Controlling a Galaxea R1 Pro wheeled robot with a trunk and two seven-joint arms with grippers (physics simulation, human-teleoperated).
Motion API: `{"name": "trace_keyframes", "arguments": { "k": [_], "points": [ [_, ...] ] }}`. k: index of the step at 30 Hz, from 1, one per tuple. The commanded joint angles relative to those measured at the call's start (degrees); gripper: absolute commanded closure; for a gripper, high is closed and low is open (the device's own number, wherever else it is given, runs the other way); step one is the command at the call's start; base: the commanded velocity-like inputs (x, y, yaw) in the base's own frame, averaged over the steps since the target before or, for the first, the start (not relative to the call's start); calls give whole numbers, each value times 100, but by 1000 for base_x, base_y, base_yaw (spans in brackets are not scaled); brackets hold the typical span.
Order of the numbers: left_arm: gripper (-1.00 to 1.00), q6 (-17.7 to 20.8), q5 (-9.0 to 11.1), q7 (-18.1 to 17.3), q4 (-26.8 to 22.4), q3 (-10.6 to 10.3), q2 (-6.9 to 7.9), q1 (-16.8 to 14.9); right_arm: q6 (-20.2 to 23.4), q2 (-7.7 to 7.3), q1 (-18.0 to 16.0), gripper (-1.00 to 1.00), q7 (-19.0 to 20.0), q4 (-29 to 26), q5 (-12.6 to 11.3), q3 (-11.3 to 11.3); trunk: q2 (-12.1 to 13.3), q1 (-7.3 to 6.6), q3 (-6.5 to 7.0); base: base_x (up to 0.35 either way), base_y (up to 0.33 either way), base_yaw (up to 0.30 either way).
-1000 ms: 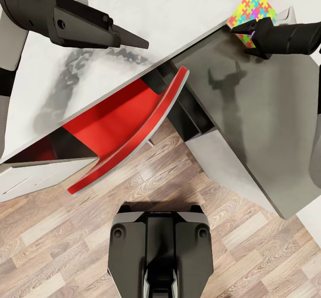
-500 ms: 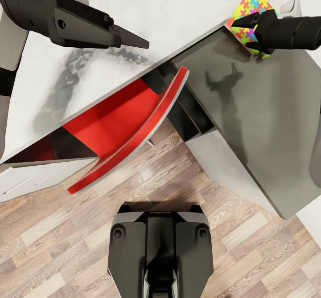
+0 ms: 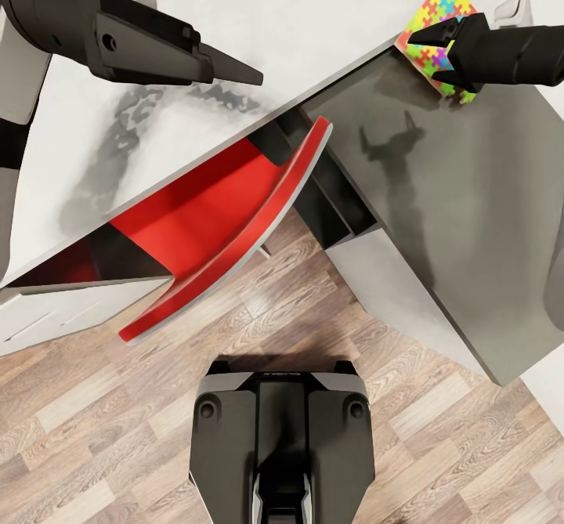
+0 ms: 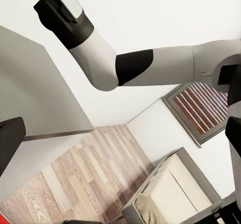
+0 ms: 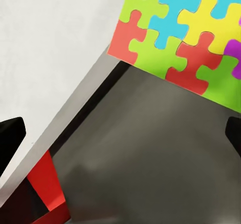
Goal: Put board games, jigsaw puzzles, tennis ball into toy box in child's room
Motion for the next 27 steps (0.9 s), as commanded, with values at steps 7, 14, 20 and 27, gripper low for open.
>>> {"name": "trace_keyframes", "arguments": {
  "k": [7, 14, 20, 27],
  "points": [
    [-100, 61, 3, -27, 2, -9, -1, -7, 3, 0, -5, -100, -58, -6, -62, 19, -9, 4, -6, 0, 0, 0],
    [-100, 61, 0, -27, 2, -16, -2, -7, 3, 3, -5, -100, -57, -7, -68, 7, -9, 4, -6, 0, 0, 0],
    [-100, 61, -1, -27, 2, -17, -2, -7, 3, 3, -5, -100, -57, -7, -68, -2, -9, 4, -6, 0, 0, 0],
    [-100, 61, -1, -27, 2, -17, -4, -7, 3, 35, -5, -100, -57, -7, -69, 23, -9, 4, 37, 0, 0, 0]
  ]
}}
